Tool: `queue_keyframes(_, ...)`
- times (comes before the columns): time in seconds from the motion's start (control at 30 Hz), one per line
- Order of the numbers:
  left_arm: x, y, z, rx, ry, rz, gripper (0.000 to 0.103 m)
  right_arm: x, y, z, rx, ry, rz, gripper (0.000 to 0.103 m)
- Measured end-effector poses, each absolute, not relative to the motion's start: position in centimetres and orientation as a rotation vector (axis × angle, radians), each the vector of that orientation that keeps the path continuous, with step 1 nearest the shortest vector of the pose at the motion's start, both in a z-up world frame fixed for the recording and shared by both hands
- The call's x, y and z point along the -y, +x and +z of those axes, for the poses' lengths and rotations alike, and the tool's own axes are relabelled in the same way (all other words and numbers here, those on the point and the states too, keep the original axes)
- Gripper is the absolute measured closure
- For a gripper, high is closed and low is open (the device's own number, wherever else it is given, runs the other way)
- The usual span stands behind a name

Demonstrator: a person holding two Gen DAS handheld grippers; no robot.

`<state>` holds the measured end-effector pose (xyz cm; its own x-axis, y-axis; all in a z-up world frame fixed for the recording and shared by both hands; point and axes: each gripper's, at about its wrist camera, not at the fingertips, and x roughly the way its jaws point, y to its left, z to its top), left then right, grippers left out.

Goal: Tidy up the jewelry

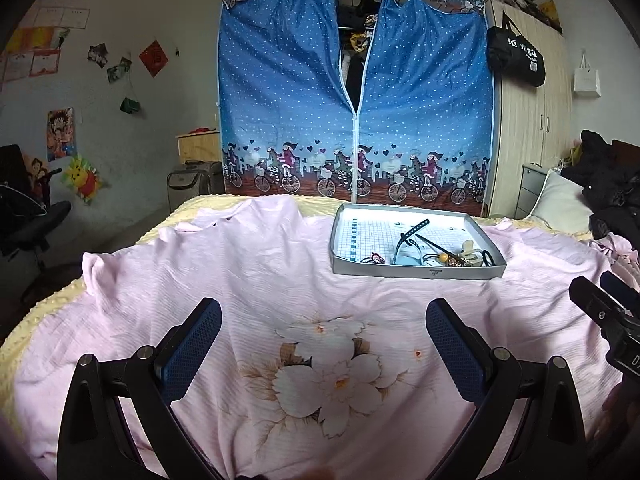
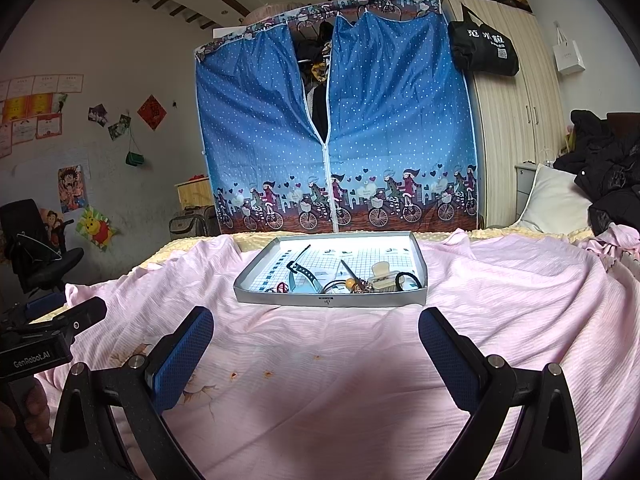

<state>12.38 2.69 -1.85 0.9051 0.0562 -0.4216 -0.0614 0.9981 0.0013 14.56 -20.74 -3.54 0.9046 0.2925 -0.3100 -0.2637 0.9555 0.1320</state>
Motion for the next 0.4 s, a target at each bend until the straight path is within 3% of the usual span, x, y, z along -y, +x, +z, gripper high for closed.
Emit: queue_keyframes(0.4,-2.64,12.33,-2.19,-0.427,0.007,0.062,0.003,20.70,14.46,-3.57,-0.336,0.088,0.287,0.000)
